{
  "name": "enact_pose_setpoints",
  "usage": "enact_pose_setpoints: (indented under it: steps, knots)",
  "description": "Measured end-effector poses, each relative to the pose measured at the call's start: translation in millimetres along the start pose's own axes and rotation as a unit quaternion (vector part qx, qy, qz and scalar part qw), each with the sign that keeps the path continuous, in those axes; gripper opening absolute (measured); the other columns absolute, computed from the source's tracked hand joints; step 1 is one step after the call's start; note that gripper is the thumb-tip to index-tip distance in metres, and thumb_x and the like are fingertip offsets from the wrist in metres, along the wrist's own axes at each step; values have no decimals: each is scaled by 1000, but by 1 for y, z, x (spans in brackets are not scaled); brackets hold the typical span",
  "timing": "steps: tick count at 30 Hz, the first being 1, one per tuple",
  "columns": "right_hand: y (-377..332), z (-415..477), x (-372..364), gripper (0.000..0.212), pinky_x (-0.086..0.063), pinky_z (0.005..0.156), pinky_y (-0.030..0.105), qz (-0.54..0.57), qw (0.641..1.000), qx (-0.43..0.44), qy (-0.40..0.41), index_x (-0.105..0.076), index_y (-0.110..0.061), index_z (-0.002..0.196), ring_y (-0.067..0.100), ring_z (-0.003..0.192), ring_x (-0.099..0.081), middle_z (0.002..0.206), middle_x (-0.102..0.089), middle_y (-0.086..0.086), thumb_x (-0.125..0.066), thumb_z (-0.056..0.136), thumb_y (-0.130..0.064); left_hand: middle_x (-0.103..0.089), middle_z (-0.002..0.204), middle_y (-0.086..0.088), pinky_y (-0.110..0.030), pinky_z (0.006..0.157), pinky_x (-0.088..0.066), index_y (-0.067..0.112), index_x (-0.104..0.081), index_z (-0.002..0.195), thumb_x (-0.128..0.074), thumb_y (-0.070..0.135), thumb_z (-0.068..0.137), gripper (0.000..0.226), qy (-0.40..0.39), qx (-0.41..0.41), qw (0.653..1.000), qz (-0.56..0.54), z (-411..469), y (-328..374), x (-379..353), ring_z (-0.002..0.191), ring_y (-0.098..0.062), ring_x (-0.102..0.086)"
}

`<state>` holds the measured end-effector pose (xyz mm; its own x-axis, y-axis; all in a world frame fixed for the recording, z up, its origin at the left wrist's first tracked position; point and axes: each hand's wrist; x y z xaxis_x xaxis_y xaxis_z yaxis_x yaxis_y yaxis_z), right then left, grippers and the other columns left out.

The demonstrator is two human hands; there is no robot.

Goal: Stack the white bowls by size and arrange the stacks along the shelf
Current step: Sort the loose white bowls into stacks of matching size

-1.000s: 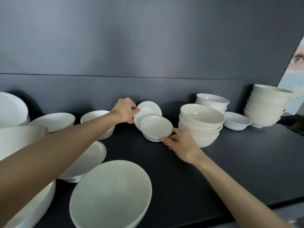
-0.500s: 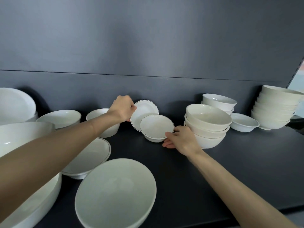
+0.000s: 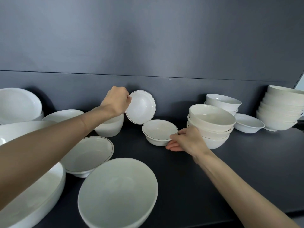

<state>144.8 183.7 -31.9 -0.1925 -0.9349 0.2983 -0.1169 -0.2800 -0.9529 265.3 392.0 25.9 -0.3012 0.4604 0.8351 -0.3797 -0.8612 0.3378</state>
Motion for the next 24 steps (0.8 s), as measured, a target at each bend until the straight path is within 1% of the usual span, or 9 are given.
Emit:
enact_pose_setpoints:
  steps: [4, 6, 7, 8, 12, 14, 17, 20, 24]
  knots:
    - [0, 0, 4, 8, -59, 56, 24, 6, 1000, 2, -26, -56, 9, 87, 18, 55, -69, 66, -67, 18, -54, 91, 1, -66, 68, -25, -42, 72, -53, 1, -49, 57, -46, 14, 94, 39, 56, -7, 998, -11, 2, 0, 11, 70, -41, -63]
    - [0, 1, 5, 13, -60, 61, 26, 6, 999, 5, -38, -56, 9, 94, 19, 59, -69, 70, -67, 17, -58, 92, -4, -68, 67, -22, -30, 62, -57, -6, -57, 65, -48, 12, 94, 36, 46, 16, 995, -91, 4, 1, 17, 57, -26, -70]
    - [1, 1, 6, 18, -60, 63, 27, -1, 999, 6, -44, -57, 9, 97, 20, 62, -70, 73, -68, 17, -61, 91, -8, -69, 68, -20, -22, 55, -56, -9, -61, 70, -49, 10, 94, 33, 25, 35, 990, -137, 3, 4, 18, 51, -18, -70]
    - [3, 2, 6, 25, -60, 67, 28, -13, 999, 7, -49, -58, 7, 100, 21, 66, -71, 76, -69, 17, -66, 89, -14, -69, 67, -18, -18, 51, -55, -10, -63, 73, -50, 8, 94, 30, -1, 54, 983, -177, 1, 6, 19, 49, -15, -69]
    - [12, 5, 6, 50, -56, 86, 35, -143, 988, 41, -44, -60, -8, 108, 20, 89, -69, 93, -71, 7, -81, 72, -36, -71, 70, -21, -26, 60, -60, -11, -66, 81, -52, 2, 92, 22, -134, 93, 956, -245, -11, 14, 12, 60, -23, -72]
    - [14, 5, 7, 57, -52, 91, 35, -172, 983, 45, -35, -58, -14, 112, 16, 96, -65, 100, -68, -1, -83, 67, -39, -70, 63, -18, -25, 56, -60, -16, -64, 86, -51, -1, 92, 21, -189, 103, 942, -257, -16, 16, 5, 56, -22, -72]
    - [15, 6, 7, 64, -52, 94, 37, -146, 987, 43, -49, -56, -16, 115, 14, 97, -66, 103, -69, -5, -87, 62, -34, -67, 52, -11, -20, 47, -54, -16, -63, 84, -50, -4, 92, 20, -227, 116, 929, -269, -21, 22, -1, 47, -18, -68]
    - [16, 6, 7, 62, -53, 93, 37, -135, 988, 48, -55, -57, -19, 111, 13, 96, -67, 103, -70, -6, -88, 60, -33, -66, 62, -17, -18, 46, -52, -15, -63, 85, -50, -3, 94, 19, -246, 127, 920, -278, -22, 29, -2, 45, -16, -67]
    - [17, 9, 7, 71, -52, 94, 37, -134, 988, 49, -53, -55, -17, 118, 13, 98, -66, 108, -68, -7, -88, 58, -37, -65, 71, -22, -18, 45, -53, -19, -60, 99, -50, -2, 95, 20, -265, 144, 910, -286, -21, 35, -6, 45, -15, -67]
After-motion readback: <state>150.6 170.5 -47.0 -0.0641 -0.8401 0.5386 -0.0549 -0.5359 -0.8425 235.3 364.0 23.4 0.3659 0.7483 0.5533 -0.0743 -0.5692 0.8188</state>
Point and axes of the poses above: each hand's wrist, its own z-axis towards the middle knuckle, its own x-axis out of the back of the hand, y = z × x
